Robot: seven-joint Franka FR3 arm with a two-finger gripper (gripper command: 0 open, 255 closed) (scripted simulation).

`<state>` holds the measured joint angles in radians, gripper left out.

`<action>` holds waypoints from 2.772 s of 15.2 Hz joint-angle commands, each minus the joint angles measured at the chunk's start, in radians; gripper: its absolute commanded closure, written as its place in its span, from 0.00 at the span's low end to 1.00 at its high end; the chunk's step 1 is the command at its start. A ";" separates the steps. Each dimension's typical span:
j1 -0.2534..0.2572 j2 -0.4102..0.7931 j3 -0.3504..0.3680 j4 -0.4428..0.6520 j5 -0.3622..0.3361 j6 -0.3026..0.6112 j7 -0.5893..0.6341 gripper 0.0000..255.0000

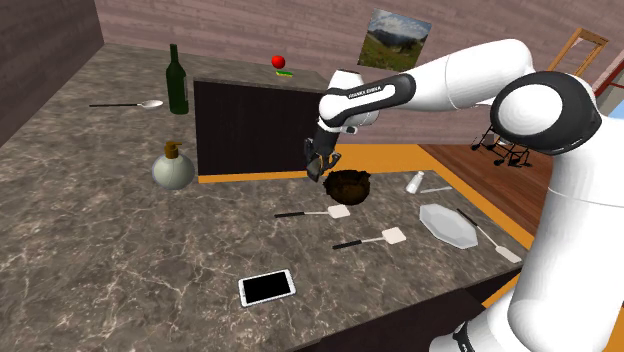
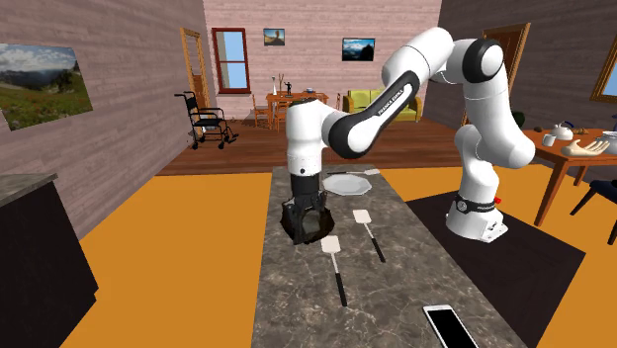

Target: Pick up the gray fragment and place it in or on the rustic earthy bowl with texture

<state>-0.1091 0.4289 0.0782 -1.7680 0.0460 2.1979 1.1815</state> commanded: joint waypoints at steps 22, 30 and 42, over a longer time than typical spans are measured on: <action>-0.203 -0.153 -0.094 -0.100 0.039 -0.073 -0.307 1.00; -0.203 -0.101 -0.092 -0.140 0.044 0.019 -0.316 1.00; -0.204 -0.059 -0.090 -0.160 0.049 0.081 -0.322 1.00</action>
<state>-0.3130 0.3700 -0.0119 -1.9284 0.0949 2.2785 0.8597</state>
